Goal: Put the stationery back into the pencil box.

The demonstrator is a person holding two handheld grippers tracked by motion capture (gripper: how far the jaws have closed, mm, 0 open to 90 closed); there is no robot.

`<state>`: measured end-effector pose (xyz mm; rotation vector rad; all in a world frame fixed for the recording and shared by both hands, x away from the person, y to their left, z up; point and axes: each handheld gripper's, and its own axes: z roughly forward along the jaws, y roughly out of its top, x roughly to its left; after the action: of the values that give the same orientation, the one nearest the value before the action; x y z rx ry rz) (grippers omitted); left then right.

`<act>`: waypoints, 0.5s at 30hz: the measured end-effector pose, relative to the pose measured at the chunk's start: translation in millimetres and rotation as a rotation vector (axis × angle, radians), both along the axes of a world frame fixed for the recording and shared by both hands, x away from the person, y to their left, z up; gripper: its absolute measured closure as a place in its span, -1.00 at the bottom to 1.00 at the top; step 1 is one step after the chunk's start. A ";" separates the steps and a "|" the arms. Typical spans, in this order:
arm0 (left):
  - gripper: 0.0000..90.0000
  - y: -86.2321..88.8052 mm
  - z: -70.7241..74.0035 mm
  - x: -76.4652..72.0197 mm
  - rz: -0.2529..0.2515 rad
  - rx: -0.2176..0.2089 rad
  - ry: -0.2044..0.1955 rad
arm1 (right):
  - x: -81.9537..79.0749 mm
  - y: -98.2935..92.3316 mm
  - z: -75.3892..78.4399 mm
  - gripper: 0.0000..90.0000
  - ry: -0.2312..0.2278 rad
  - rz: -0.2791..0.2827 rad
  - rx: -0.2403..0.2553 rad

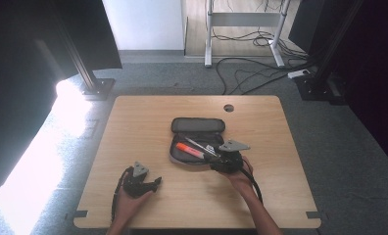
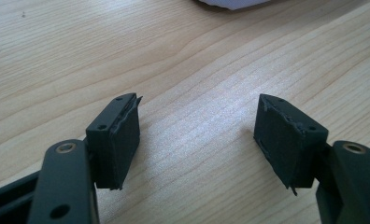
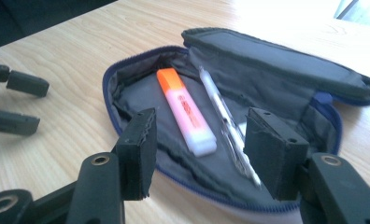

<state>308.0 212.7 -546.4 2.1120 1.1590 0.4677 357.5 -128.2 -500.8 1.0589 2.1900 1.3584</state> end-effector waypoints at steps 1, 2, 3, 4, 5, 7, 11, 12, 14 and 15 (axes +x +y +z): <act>-0.30 0.0 0.0 0.0 0.000 0.000 0.000 | -2.6 -2.4 -0.3 -0.03 -0.001 -0.002 -0.004; -0.30 0.0 0.0 0.0 0.000 0.000 0.000 | -5.3 -4.7 -0.7 -0.03 -0.002 -0.004 -0.004; -0.30 0.0 0.0 0.0 0.001 0.001 0.000 | -8.1 -7.2 -1.2 -0.03 -0.003 -0.005 -0.002; -0.30 0.0 0.0 0.0 0.000 0.000 0.000 | -11.0 -9.6 -1.8 -0.03 -0.001 -0.005 0.003; -0.30 -0.1 0.0 0.0 0.001 0.001 0.000 | -14.2 -12.3 -2.3 -0.03 0.001 -0.007 0.004; -0.30 -0.1 0.0 -0.1 0.001 0.001 0.000 | -20.9 -17.4 -3.6 -0.03 0.000 -0.011 0.010; -0.30 -0.1 0.0 -0.1 0.001 0.001 0.000 | -33.7 -27.2 -6.9 -0.04 -0.003 -0.018 0.003; -0.30 -0.1 0.0 -0.1 0.002 0.002 -0.001 | -36.7 -29.7 -7.6 -0.04 -0.003 -0.021 0.002; -0.30 -0.1 0.0 -0.1 0.001 0.001 -0.001 | -42.4 -34.9 -8.7 -0.04 -0.004 -0.026 0.001; -0.30 -0.1 0.0 -0.1 0.001 0.002 -0.001 | -45.3 -37.5 -9.2 -0.04 -0.003 -0.028 0.001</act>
<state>308.0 212.6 -546.4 2.1130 1.1600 0.4707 312.2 -165.7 -510.1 1.0835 2.1639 1.3483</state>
